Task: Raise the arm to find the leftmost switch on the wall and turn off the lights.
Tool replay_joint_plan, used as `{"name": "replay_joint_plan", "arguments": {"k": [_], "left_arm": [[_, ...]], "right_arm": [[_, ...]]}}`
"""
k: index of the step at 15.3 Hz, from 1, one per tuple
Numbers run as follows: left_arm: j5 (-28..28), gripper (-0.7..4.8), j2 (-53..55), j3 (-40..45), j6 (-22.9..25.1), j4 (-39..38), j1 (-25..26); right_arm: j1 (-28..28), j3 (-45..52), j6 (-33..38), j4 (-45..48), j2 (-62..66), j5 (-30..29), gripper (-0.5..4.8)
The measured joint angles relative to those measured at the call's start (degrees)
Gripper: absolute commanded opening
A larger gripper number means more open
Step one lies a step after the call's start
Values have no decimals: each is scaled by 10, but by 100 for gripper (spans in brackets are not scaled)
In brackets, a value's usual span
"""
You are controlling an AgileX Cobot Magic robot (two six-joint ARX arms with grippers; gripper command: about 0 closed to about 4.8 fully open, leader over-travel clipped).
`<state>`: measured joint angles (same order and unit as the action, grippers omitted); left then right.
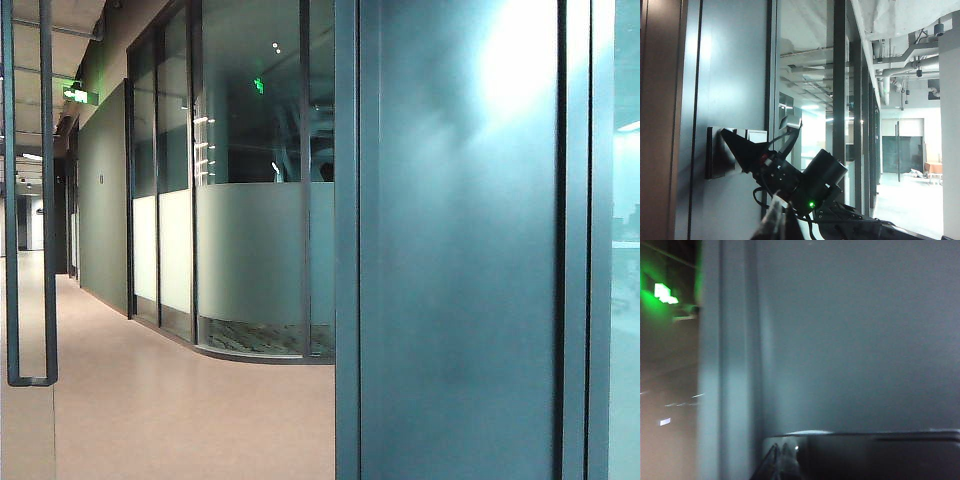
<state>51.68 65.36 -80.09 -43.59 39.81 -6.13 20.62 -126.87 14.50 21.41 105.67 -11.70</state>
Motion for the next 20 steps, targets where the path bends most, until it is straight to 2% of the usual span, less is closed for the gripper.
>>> {"name": "replay_joint_plan", "arguments": {"k": [5,7,8,10,11,12,13,15,17,18,20], "left_arm": [[0,-5,-25,0,0,5,0],[-21,-5,-44,0,0,-2,0],[-29,-5,-58,0,0,-13,0],[-55,-5,-98,0,23,-64,0],[-99,-5,-129,0,88,-139,0],[-155,-5,-163,0,174,-227,0],[-233,-5,-198,0,268,-323,0],[-417,-5,-253,0,397,-476,0],[-546,-5,-281,23,470,-557,0],[-572,-5,-299,47,511,-569,1],[-577,-5,-337,93,537,-572,0]], "right_arm": [[7,1,7,-46,-48,-46,-1],[8,0,6,-89,-101,-63,-1],[7,0,-5,-128,-129,-60,-1],[7,0,-69,-222,-187,-1,-1],[7,0,-100,-274,-217,15,-1],[5,1,-120,-322,-245,19,-1],[4,1,-143,-370,-278,37,-1],[3,0,-188,-452,-330,81,-1],[3,7,-215,-546,-370,99,-1],[3,35,-221,-569,-396,120,-1],[3,107,-224,-577,-454,165,-1]]}}
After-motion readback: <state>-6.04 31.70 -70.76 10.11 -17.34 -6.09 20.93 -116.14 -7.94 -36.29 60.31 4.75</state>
